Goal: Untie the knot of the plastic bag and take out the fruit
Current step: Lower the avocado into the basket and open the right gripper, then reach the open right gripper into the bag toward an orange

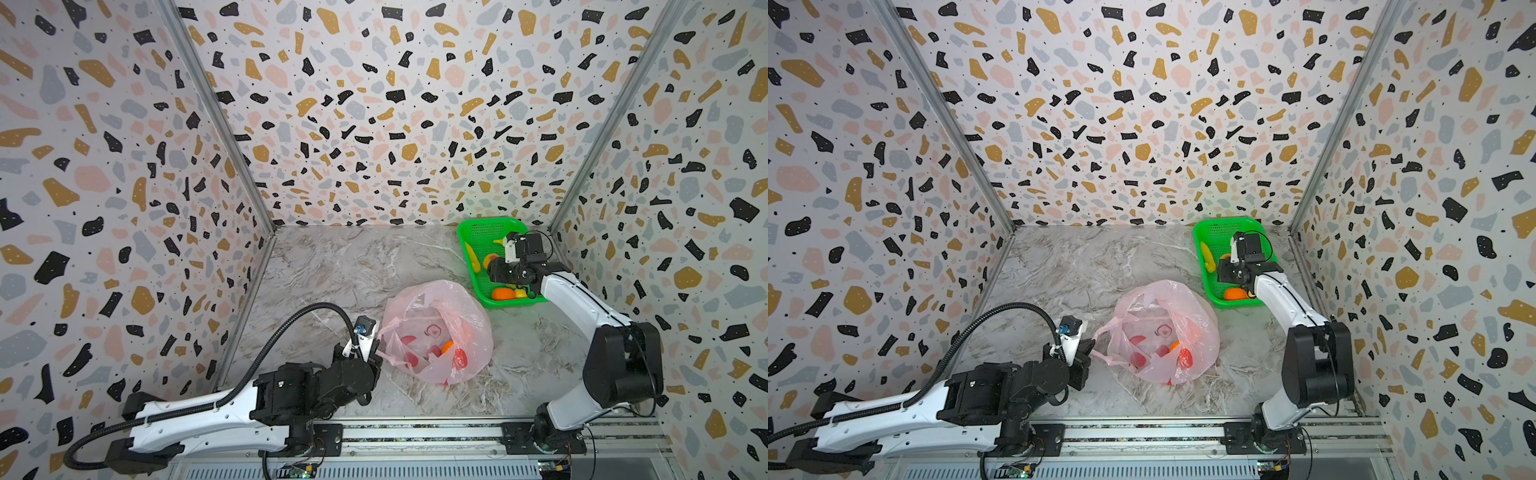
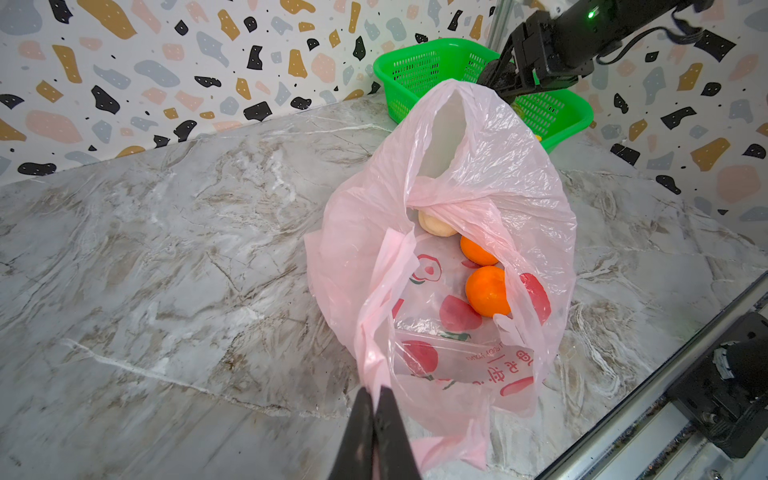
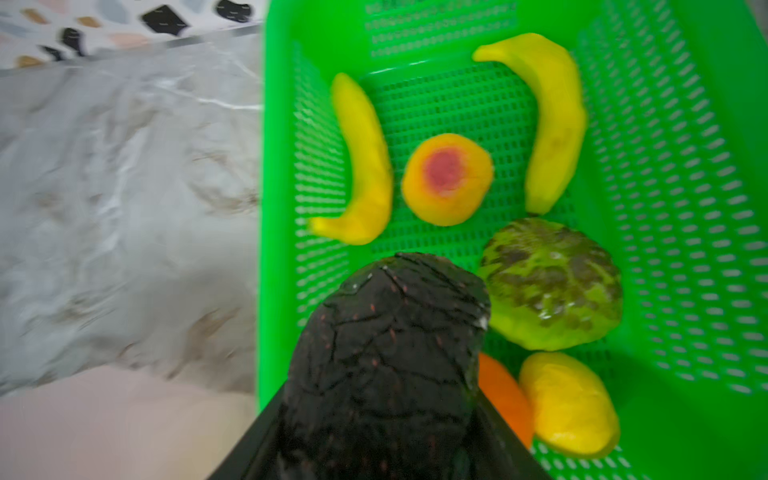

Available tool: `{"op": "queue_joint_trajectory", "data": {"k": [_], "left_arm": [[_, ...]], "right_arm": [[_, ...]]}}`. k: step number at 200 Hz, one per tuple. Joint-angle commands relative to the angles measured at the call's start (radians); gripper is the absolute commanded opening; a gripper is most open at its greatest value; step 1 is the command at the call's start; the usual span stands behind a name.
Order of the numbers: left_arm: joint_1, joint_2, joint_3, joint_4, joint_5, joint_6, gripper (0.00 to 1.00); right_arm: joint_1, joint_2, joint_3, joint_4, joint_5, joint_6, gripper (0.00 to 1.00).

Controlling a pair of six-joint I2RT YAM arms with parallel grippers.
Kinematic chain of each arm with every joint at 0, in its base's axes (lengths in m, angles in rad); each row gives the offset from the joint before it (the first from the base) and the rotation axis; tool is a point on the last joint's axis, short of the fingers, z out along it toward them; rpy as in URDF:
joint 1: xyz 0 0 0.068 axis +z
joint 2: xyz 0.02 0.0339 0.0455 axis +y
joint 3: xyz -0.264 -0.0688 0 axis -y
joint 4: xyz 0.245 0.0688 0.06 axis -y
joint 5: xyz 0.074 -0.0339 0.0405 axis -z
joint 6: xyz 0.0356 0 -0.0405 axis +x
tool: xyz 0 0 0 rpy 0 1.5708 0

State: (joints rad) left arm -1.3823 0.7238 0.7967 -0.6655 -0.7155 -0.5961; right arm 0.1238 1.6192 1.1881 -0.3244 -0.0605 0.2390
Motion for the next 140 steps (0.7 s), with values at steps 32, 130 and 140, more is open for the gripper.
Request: {"op": "queue_joint_trajectory", "data": {"k": [32,130,140], "left_arm": [[-0.003,-0.010,0.013,0.006,-0.016,-0.007,0.00],[-0.003,-0.011,0.013,0.039,-0.010,0.016,0.00],[-0.003,-0.011,0.011,0.044,-0.009,0.019,0.00]], "right_arm": [[-0.026,0.096,0.114,0.042,0.038,-0.019,0.72],[0.130,-0.190,0.143,-0.301,-0.152,-0.040,0.80],[0.164,-0.249,0.116,-0.331,-0.187,-0.020,0.79]]}}
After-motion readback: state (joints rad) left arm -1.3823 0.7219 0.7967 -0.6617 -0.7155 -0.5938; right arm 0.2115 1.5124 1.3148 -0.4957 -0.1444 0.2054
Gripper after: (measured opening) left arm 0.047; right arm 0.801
